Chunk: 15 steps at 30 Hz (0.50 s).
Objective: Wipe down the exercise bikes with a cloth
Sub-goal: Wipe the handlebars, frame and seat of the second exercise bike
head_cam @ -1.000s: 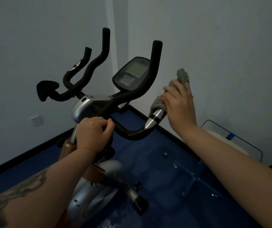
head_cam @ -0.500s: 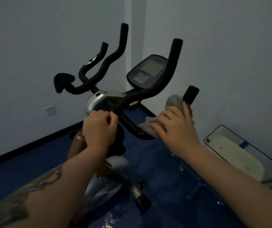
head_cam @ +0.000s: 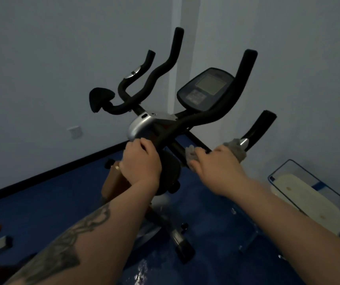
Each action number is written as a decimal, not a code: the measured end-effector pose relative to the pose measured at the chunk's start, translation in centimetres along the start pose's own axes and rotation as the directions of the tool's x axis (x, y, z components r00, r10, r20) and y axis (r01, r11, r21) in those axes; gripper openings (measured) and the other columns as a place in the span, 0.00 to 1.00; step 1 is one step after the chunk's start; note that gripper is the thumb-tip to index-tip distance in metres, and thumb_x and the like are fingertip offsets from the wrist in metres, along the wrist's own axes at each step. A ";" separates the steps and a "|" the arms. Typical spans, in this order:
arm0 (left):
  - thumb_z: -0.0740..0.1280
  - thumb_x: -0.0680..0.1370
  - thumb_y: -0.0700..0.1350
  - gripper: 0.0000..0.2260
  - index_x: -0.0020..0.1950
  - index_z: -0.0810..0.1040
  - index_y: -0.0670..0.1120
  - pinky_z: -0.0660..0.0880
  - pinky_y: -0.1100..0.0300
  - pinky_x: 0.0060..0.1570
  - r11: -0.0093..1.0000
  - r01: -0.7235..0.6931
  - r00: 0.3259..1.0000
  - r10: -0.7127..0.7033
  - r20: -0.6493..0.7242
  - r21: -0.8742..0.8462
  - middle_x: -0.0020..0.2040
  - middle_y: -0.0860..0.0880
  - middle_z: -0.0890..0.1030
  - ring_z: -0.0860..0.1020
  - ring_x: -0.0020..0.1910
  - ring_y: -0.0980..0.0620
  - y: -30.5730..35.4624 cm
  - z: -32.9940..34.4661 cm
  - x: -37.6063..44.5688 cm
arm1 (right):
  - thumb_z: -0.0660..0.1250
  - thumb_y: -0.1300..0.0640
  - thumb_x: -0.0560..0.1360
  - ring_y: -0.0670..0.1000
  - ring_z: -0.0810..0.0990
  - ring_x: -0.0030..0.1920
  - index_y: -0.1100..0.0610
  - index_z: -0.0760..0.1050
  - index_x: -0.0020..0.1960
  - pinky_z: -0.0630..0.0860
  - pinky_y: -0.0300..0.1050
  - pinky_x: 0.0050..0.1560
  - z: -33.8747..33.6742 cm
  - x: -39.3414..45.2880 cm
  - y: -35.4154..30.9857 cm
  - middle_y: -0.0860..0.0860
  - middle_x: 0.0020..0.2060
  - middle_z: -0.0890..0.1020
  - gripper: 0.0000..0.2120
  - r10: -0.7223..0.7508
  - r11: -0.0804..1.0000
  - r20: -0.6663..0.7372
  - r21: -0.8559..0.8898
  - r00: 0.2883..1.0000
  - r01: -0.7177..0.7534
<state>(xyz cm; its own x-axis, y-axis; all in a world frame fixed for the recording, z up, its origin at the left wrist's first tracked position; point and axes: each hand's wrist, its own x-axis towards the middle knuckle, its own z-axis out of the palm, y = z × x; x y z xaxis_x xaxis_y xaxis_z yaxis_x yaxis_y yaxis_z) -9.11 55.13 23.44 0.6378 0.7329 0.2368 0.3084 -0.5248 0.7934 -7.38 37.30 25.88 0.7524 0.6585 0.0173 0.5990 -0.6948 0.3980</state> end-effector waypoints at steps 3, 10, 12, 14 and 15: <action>0.54 0.81 0.50 0.17 0.33 0.68 0.48 0.66 0.56 0.35 0.994 0.066 0.996 -0.061 0.060 -0.082 0.39 0.47 0.75 0.74 0.36 0.50 -0.3 0.2 0.5 | 0.44 0.49 0.83 0.52 0.66 0.33 0.57 0.66 0.61 0.60 0.47 0.38 -0.8 2.8 -0.2 0.55 0.48 0.77 0.17 0.132 0.964 0.141 0.213 0.981 -0.160; 0.56 0.80 0.49 0.17 0.30 0.66 0.50 0.57 0.61 0.29 0.990 -0.020 0.989 0.040 0.141 -0.139 0.32 0.52 0.70 0.68 0.30 0.58 -0.5 -0.3 0.2 | 0.50 0.46 0.83 0.58 0.78 0.42 0.53 0.57 0.74 0.68 0.50 0.40 -0.5 3.3 -1.6 0.57 0.51 0.81 0.22 0.251 0.867 0.044 0.433 0.967 -0.245; 0.56 0.80 0.48 0.17 0.30 0.63 0.50 0.56 0.62 0.29 0.982 -0.136 0.978 0.154 0.142 -0.131 0.31 0.53 0.68 0.66 0.28 0.57 -0.7 -0.3 0.2 | 0.56 0.48 0.82 0.57 0.80 0.44 0.49 0.52 0.78 0.67 0.47 0.39 0.1 1.2 -1.8 0.54 0.52 0.82 0.27 0.182 0.921 -0.099 0.367 0.978 -0.134; 0.56 0.80 0.48 0.17 0.30 0.62 0.51 0.57 0.62 0.28 0.971 -0.191 0.968 0.211 0.139 -0.141 0.30 0.53 0.67 0.66 0.28 0.57 -0.9 -0.3 0.3 | 0.58 0.47 0.81 0.56 0.80 0.47 0.45 0.53 0.78 0.64 0.45 0.39 -0.2 0.8 -1.5 0.52 0.54 0.82 0.27 0.178 0.912 -0.120 0.393 0.977 -0.118; 0.56 0.80 0.48 0.17 0.30 0.62 0.52 0.57 0.62 0.28 0.968 -0.199 0.965 0.221 0.143 -0.150 0.31 0.53 0.68 0.66 0.28 0.57 -0.9 -0.4 0.4 | 0.57 0.46 0.81 0.57 0.80 0.49 0.42 0.53 0.77 0.64 0.45 0.40 -0.4 1.4 -1.3 0.52 0.56 0.81 0.26 0.207 0.890 -0.087 0.431 0.974 -0.150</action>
<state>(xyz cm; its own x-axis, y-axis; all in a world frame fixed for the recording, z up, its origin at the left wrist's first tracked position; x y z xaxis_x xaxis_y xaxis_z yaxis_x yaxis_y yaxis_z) -9.39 56.07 23.01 0.7842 0.5294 0.3237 0.0657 -0.5895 0.8051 -7.23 39.25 25.76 0.8331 0.5232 0.1791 0.5381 -0.8418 -0.0436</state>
